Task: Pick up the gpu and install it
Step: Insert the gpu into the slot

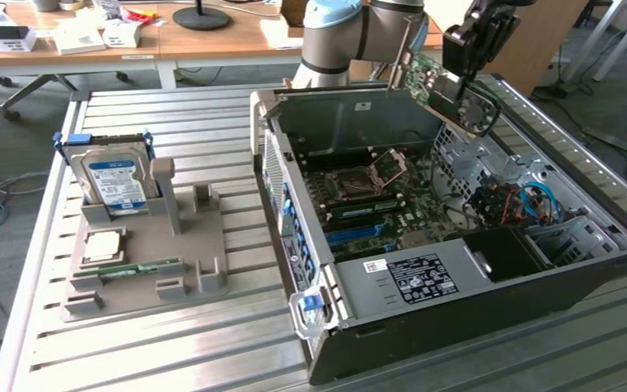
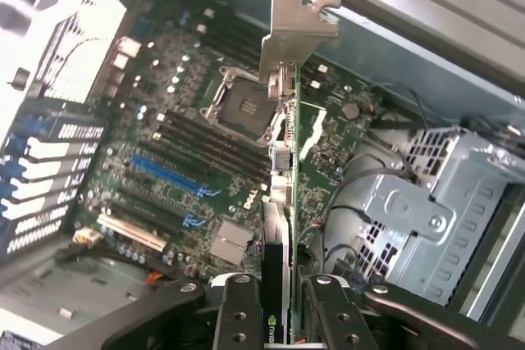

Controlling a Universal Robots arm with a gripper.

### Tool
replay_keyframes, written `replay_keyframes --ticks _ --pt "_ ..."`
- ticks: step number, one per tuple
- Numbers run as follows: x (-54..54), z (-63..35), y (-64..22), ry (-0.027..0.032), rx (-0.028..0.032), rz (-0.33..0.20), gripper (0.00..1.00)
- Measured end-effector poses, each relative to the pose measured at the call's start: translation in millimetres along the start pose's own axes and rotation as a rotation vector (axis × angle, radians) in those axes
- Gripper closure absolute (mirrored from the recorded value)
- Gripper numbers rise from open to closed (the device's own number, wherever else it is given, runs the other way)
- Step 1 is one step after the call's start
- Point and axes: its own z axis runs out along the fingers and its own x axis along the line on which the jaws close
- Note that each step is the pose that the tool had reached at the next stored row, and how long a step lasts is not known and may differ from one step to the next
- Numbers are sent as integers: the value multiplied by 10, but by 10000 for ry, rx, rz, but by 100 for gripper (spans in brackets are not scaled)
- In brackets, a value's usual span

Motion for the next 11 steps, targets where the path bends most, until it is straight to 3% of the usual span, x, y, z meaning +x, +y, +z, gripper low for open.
replay_keyframes --ticks 11 --pt "0 4 0 77 38 -2005 74"
